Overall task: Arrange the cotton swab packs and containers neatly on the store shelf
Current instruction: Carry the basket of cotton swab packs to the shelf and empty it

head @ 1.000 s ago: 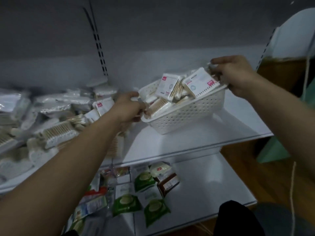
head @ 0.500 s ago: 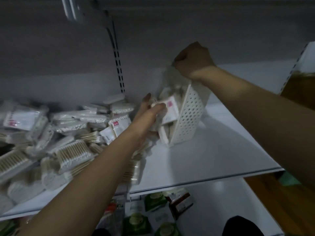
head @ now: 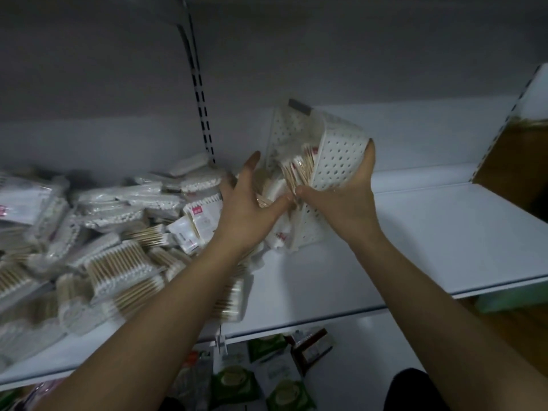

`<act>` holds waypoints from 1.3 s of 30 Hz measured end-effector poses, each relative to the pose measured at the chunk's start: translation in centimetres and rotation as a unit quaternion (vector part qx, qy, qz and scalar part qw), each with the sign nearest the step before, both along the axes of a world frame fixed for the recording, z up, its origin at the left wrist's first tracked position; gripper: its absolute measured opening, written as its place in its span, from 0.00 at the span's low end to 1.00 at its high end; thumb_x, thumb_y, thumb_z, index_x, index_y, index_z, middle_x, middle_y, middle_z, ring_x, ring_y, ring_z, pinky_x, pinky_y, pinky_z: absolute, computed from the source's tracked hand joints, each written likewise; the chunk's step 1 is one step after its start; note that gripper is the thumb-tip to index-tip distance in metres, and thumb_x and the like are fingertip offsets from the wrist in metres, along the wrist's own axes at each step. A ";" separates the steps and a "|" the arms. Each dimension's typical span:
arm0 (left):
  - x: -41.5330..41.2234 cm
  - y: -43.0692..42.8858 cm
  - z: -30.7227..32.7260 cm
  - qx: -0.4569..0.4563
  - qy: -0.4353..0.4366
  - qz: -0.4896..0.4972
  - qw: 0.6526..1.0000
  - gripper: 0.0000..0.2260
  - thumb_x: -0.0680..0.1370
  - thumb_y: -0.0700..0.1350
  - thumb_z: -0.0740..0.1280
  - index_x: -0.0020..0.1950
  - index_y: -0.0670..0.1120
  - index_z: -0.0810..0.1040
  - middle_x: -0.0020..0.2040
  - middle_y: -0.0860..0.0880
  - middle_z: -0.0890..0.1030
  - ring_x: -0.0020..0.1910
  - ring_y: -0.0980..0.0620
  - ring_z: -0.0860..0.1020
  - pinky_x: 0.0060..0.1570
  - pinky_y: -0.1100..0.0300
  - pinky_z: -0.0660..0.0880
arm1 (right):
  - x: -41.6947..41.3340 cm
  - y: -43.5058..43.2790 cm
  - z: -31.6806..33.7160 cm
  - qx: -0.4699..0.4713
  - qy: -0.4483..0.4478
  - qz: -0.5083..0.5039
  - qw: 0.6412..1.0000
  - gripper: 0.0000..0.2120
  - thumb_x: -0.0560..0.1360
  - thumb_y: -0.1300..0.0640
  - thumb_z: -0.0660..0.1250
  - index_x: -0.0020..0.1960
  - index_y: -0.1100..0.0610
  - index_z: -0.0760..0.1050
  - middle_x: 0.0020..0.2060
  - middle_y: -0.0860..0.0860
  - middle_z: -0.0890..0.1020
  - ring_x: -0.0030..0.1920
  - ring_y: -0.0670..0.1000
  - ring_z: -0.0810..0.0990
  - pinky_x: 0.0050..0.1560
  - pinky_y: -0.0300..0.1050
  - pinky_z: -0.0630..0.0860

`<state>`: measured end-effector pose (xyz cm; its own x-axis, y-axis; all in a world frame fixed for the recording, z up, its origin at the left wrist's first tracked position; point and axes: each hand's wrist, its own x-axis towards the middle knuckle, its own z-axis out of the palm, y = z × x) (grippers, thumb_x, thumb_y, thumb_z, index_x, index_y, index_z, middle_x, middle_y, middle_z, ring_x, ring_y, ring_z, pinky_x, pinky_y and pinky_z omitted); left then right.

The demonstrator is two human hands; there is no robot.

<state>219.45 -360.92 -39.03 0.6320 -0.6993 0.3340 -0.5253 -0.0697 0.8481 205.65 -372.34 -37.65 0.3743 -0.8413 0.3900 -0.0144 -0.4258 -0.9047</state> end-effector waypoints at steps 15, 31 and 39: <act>-0.8 0.8 -2.7 0.061 -0.137 0.038 0.988 0.59 0.62 0.54 0.84 0.83 0.55 0.49 0.81 0.41 0.54 0.80 0.39 0.54 0.75 0.36 0.63 | 0.5 0.0 2.9 -0.329 0.143 0.015 0.933 0.56 0.57 0.42 0.83 0.76 0.56 0.58 0.64 0.52 0.75 0.60 0.52 0.76 0.56 0.49 0.78; -2.7 -1.7 -1.6 0.258 -0.361 -0.002 0.896 0.41 0.71 0.68 0.71 0.79 0.61 0.59 0.83 0.46 0.50 0.81 0.36 0.43 0.74 0.28 0.54 | -4.5 -3.5 6.3 -0.249 0.114 -0.067 0.960 0.60 0.57 0.41 0.83 0.78 0.54 0.53 0.71 0.49 0.70 0.69 0.52 0.72 0.66 0.45 0.73; -3.2 -2.8 -1.0 0.289 -0.372 0.015 0.882 0.36 0.73 0.68 0.68 0.78 0.61 0.63 0.83 0.44 0.51 0.81 0.34 0.44 0.73 0.24 0.49 | -9.1 -6.8 2.2 -0.050 -0.040 -0.115 0.991 0.59 0.58 0.40 0.84 0.78 0.47 0.53 0.70 0.44 0.70 0.70 0.48 0.71 0.70 0.57 0.73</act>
